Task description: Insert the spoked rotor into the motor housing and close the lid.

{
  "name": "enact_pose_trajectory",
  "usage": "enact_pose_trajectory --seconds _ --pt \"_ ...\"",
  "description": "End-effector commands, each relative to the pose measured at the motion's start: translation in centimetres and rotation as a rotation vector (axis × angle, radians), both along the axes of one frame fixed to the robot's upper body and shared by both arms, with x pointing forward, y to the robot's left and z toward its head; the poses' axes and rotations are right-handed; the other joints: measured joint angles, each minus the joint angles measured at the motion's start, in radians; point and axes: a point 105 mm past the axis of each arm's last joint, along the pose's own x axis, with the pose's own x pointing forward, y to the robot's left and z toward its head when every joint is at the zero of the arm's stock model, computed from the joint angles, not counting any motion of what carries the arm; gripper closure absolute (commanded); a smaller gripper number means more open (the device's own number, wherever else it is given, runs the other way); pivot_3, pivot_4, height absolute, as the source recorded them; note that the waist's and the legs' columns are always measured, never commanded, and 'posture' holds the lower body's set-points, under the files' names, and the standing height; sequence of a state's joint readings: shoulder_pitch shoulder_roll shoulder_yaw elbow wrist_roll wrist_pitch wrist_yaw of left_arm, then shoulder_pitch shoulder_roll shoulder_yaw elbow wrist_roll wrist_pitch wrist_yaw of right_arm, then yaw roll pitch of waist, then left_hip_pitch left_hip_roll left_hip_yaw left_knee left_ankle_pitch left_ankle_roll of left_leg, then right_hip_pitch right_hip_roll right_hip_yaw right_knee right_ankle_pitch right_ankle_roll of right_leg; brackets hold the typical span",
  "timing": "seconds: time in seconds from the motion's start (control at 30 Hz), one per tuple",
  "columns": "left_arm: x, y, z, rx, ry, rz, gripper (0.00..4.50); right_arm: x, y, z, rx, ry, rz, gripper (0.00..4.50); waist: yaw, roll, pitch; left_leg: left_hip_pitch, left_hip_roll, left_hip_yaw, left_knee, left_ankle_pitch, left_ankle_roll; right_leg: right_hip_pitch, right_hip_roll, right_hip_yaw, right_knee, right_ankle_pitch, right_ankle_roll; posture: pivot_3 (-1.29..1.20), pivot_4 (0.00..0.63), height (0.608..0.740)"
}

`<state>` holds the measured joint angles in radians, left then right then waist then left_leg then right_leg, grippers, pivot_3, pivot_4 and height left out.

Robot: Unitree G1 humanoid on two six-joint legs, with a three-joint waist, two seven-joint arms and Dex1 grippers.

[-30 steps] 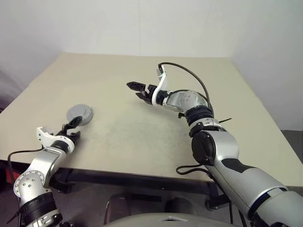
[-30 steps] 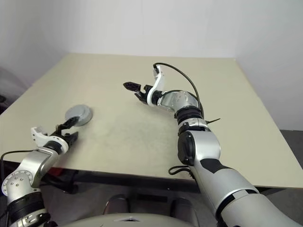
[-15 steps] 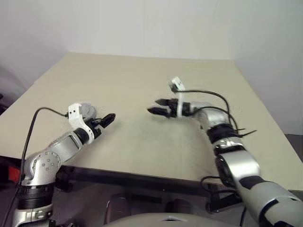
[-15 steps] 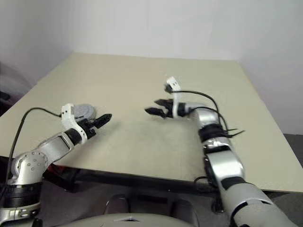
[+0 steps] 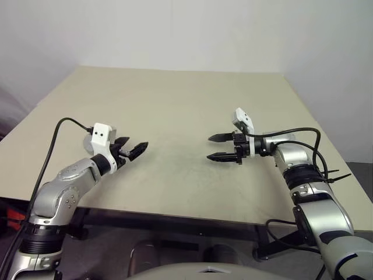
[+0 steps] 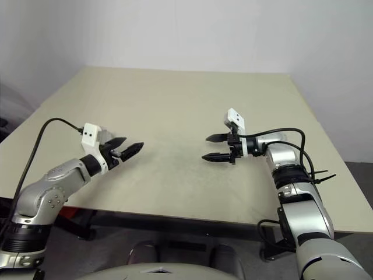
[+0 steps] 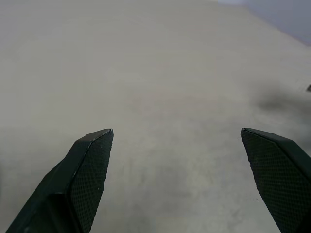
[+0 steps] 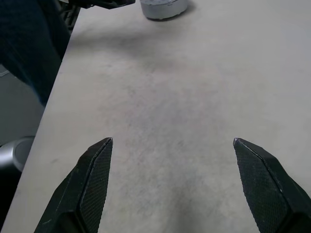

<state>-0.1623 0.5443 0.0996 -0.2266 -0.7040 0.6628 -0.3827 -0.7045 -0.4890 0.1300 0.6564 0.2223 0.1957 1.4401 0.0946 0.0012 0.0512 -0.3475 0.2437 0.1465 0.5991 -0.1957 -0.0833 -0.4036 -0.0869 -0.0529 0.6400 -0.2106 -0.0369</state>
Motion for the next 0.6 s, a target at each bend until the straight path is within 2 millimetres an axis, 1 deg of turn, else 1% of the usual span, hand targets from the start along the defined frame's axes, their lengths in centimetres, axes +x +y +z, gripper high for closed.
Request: enact_pose_trajectory --seconds 0.03,0.33,0.5,0.6 --pt "0.7 -0.4 1.2 0.001 -0.063 -0.012 0.03 1.0 0.2 1.8 0.031 -0.065 -0.027 0.0 0.0 0.0 0.0 0.0 0.0 0.0 0.0 0.0 0.0 0.0 0.0 0.0 0.0 0.0 0.0 0.0 0.0 0.74" --pt "1.2 -0.4 1.1 -0.022 -0.064 0.012 0.03 1.7 1.7 2.0 0.1 -0.097 -0.067 0.0 0.0 0.0 0.0 0.0 0.0 0.0 0.0 0.0 0.001 0.0 0.0 0.0 0.0 0.0 0.0 0.0 0.0 0.74" --pt "1.4 -0.1 1.2 -0.025 -0.069 0.036 0.03 2.2 2.3 2.4 0.145 -0.201 -0.107 0.0 0.0 0.0 0.0 0.0 0.0 0.0 0.0 0.0 0.001 0.0 0.0 0.0 0.0 0.0 0.0 0.0 0.0 0.74" --pt "1.3 -0.4 1.2 -0.025 -0.072 0.027 0.03 2.0 2.0 2.4 0.146 -0.148 -0.092 0.0 0.0 0.0 0.0 0.0 0.0 0.0 0.0 0.0 0.001 0.0 0.0 0.0 0.0 0.0 0.0 0.0 0.0 0.74"
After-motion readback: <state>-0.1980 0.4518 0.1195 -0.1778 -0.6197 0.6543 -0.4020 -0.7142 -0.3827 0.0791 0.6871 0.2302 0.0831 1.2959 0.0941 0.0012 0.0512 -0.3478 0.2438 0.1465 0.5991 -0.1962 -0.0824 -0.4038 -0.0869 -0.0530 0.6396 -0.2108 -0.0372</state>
